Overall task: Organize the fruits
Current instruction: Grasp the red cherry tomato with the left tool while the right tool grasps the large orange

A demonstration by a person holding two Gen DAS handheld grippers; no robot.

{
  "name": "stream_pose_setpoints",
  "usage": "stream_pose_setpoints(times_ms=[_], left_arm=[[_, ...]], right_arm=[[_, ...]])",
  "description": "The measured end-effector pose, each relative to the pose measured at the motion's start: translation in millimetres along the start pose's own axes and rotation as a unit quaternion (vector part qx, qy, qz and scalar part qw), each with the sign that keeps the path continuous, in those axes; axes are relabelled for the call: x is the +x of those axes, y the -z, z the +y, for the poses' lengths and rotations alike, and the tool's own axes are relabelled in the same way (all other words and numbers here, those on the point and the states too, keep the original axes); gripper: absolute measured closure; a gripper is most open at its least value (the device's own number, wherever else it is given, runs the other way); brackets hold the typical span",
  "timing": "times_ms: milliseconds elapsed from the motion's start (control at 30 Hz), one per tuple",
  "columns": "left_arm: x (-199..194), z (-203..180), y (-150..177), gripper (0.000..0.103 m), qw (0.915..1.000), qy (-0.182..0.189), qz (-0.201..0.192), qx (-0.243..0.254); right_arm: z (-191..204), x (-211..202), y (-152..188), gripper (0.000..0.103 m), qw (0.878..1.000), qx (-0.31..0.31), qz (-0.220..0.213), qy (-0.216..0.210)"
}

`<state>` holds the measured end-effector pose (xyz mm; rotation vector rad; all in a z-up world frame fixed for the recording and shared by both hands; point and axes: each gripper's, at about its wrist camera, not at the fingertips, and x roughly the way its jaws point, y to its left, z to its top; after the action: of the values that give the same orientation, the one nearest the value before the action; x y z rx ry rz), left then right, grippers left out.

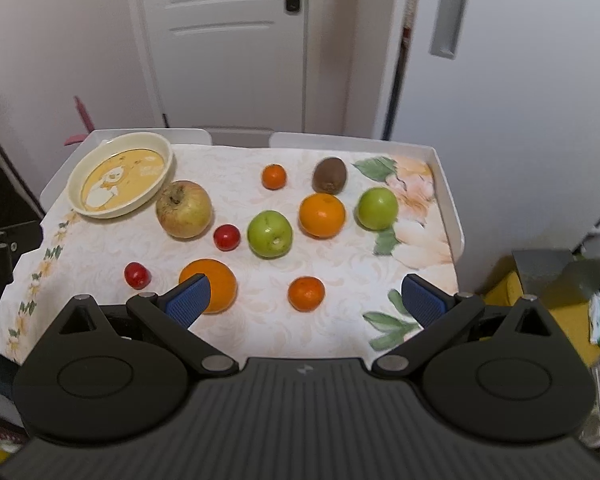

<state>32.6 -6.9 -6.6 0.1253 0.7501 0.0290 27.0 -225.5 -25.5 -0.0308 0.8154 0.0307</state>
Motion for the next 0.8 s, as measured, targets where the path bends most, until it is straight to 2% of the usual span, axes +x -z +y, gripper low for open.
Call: stream_pose_setpoints(times_ms=[167,333,500,800], left_arm=[[10,-1,14,0.000,0.9996,-0.008,-0.011,0.024],[35,6,28,0.000,0.9992,0.025,-0.001,0.032],[63,7,36,0.000,0.9954,0.042,-0.001,0.086],[115,13,36,0.004,0.9824,0.130,0.025,0.132]], right_arm=[[3,17,9,0.000,0.999,-0.013,0.011,-0.029],[5,32,18,0.000,0.998,0.006,0.013,-0.054],[13,54,25,0.000,0.998,0.027,0.023,-0.058],[32,93,31,0.000,0.995,0.079,0.037,-0.058]])
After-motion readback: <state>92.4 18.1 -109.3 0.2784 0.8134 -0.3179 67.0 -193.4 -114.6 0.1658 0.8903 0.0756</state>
